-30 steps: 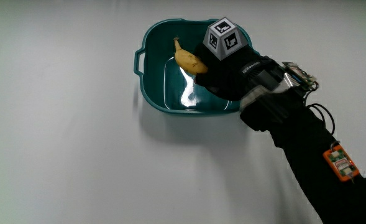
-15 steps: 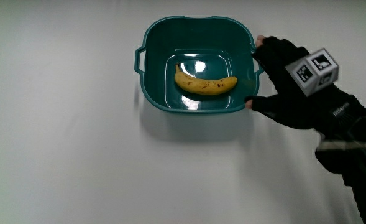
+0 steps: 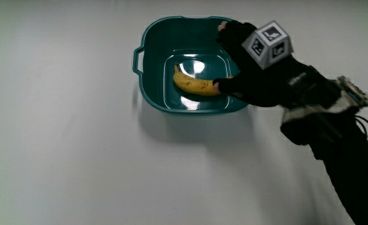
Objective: Pick banana from plate
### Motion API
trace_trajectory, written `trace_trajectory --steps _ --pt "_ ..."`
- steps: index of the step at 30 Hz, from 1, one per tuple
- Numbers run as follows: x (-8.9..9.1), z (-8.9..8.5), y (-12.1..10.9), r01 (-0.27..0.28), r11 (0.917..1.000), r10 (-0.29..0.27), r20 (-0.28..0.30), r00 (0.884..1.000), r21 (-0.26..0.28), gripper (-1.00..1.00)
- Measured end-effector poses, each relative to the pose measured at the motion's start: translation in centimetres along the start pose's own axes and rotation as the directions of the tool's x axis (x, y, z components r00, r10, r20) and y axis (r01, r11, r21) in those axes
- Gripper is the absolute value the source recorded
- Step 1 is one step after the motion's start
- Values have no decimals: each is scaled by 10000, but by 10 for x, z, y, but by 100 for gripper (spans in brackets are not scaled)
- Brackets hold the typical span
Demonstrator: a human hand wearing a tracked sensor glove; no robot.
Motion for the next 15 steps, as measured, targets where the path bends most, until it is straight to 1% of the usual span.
trace_trajectory --steps 2,3,4,5,6,8,9,10,11,12,13,15 --pt "-4 5 -10 -176 9996 174 83 9998 234 100" --pt "-6 6 -14 -353 9993 353 -8 9994 133 100" --pt "-9 8 -19 -431 9984 424 214 9989 359 100" --pt "-9 7 -21 -433 9986 427 216 9989 300 100" --pt "-11 9 -26 -549 9978 540 250 9982 376 100" --pt "-16 15 -37 -718 9946 682 496 9964 751 100" --pt "-19 19 -44 -938 9918 887 604 9942 869 100" --pt "-22 21 -50 -1009 9899 945 677 9932 991 100" --pt "-25 23 -57 -1200 9855 1097 889 9900 1201 100" --pt "-28 26 -64 -1241 9829 1125 897 9896 1362 100" --pt "-31 26 -69 -1327 9831 1236 771 9893 1261 100" --pt "-42 35 -87 -1807 9680 1631 1106 9804 1742 100"
